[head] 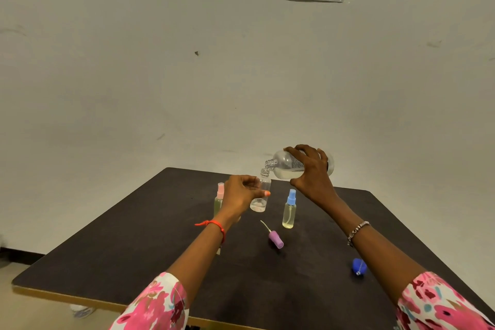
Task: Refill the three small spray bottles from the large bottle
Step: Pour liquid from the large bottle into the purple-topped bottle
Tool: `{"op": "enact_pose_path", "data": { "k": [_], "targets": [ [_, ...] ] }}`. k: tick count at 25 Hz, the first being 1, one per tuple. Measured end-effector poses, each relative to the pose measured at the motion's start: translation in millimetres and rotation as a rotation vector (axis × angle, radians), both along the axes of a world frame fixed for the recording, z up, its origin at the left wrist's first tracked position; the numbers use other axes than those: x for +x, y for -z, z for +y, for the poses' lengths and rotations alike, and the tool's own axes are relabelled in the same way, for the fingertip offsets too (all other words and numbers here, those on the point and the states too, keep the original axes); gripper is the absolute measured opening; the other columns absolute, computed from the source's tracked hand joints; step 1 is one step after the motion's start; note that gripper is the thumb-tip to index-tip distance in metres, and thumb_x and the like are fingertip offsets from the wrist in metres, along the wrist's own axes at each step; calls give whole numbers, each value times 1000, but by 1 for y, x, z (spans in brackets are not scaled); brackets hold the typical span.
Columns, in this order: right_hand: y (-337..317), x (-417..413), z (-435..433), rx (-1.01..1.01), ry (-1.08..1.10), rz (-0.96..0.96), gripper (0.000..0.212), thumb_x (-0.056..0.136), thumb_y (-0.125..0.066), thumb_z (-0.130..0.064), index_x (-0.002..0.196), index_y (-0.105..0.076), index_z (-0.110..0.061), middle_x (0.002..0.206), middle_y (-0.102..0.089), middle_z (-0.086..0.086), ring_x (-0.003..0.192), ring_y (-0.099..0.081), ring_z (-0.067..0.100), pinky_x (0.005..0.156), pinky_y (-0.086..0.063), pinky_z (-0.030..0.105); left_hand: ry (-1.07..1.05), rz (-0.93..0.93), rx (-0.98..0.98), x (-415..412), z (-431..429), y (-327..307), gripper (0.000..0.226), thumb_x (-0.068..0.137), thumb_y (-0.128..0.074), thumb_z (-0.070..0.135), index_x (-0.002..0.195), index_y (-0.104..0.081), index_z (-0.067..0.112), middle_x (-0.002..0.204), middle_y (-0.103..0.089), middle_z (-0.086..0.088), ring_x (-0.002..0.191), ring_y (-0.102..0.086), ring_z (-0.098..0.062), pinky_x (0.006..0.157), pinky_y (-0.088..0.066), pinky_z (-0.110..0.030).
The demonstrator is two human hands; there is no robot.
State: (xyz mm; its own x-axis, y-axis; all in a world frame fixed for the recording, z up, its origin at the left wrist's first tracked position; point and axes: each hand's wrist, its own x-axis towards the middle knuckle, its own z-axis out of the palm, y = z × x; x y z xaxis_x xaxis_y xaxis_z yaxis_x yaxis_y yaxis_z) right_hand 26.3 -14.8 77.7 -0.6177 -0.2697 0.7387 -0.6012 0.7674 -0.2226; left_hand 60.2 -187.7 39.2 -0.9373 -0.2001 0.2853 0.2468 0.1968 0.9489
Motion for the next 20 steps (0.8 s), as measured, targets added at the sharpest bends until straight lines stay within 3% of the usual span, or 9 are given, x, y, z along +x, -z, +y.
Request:
{"op": "enact_pose_path", "data": {
  "k": [8,14,20],
  "targets": [
    [-1,2,0,3,-3,8,67,64,-70,1,127,-51,-15,130,-49,14,128,-39,28,114,-10,48,19,2,4,3,-1,-2,44,66,-78,6,106,-63,0,92,-64,-6,87,-60,-16,72,-49,-18],
    [0,2,0,5,1,13,68,63,-71,1,126,-51,-15,130,-49,14,127,-40,28,114,-11,49,19,-9,0,4,0,-2,47,67,-78,6,110,-62,1,99,-66,-9,89,-60,-16,78,-48,-23],
    [1,1,-1,3,-2,7,68,63,-71,1,127,-51,-15,130,-49,14,128,-39,28,114,-10,49,18,-10,8,6,-1,-2,46,66,-78,6,109,-62,0,102,-67,-12,88,-60,-15,73,-48,-19]
  ]
}}
